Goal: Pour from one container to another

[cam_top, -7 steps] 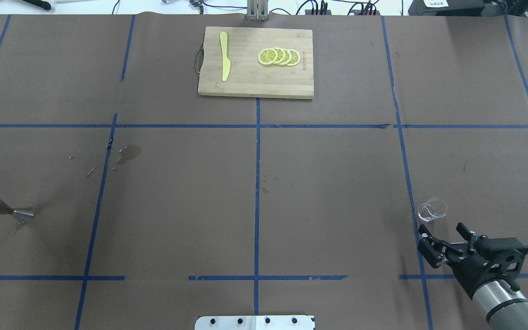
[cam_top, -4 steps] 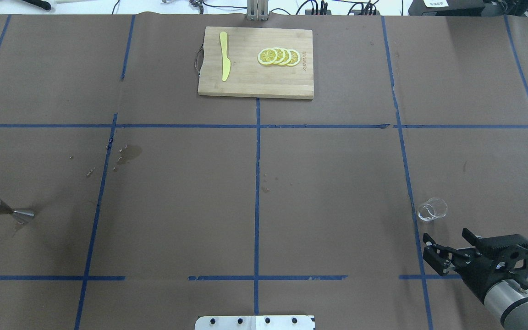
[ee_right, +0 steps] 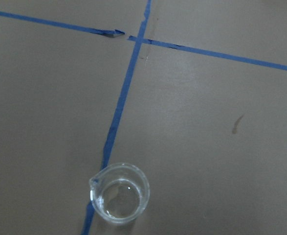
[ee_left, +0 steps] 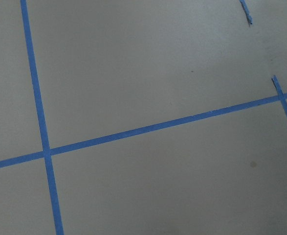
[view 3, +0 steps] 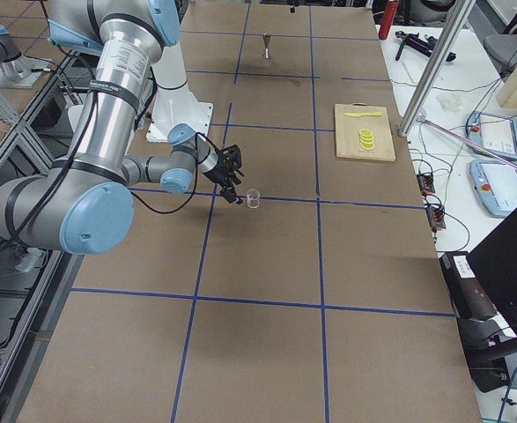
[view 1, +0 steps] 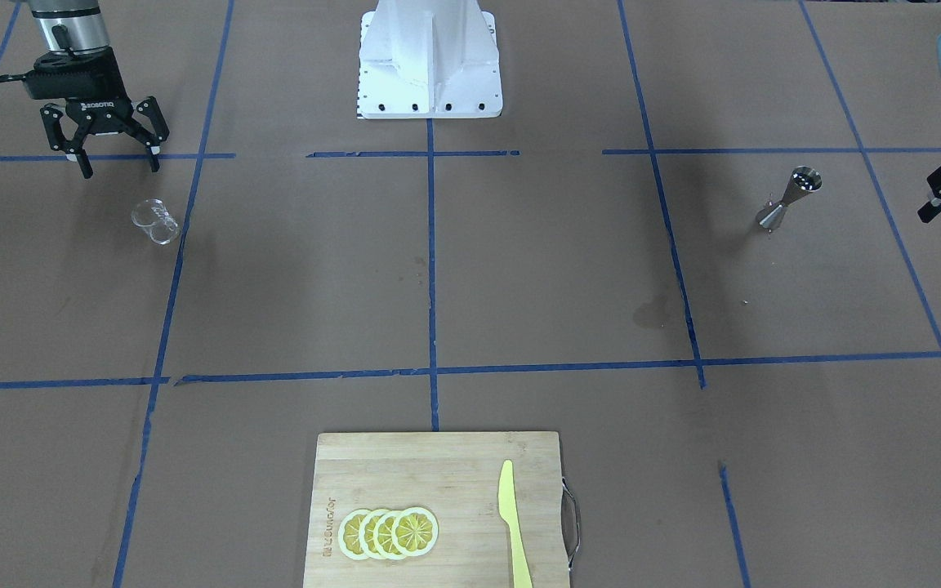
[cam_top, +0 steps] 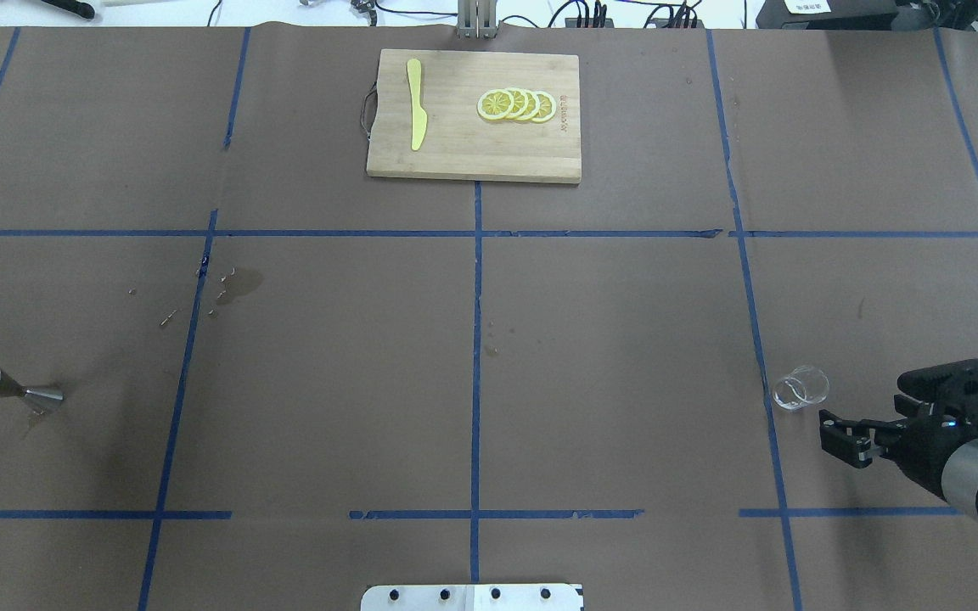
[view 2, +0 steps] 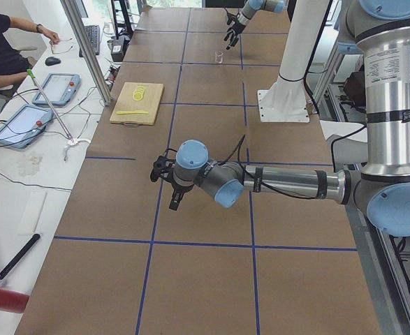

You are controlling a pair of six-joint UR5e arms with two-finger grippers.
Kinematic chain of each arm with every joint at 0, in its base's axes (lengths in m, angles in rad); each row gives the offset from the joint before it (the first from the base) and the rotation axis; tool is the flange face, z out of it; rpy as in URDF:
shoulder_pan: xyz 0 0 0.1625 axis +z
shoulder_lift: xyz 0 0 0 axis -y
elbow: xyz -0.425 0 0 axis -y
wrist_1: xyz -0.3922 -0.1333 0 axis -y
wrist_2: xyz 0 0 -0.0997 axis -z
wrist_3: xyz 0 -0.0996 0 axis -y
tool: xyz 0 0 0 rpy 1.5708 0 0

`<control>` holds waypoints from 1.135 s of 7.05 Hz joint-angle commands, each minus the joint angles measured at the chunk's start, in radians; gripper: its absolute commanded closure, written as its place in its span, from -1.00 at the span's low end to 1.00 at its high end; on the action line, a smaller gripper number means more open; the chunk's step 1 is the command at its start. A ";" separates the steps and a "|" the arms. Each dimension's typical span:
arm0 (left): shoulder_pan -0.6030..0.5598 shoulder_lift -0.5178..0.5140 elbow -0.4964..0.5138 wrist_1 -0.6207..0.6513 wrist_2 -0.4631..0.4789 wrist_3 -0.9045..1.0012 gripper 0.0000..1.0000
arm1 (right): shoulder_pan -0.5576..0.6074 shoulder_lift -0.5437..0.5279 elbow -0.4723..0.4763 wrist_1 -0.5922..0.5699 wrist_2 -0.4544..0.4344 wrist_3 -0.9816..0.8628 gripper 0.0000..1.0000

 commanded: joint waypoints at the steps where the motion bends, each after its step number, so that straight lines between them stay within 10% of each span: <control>1: -0.003 -0.005 0.026 0.005 0.030 0.073 -1.00 | 0.286 0.006 -0.009 0.000 0.357 -0.223 -1.00; 4: -0.079 -0.008 0.111 0.035 0.033 0.242 -1.00 | 0.674 0.065 -0.157 -0.005 0.800 -0.479 -1.00; 8: -0.220 -0.091 0.069 0.442 0.033 0.463 -1.00 | 1.120 0.120 -0.422 -0.120 1.149 -0.912 -1.00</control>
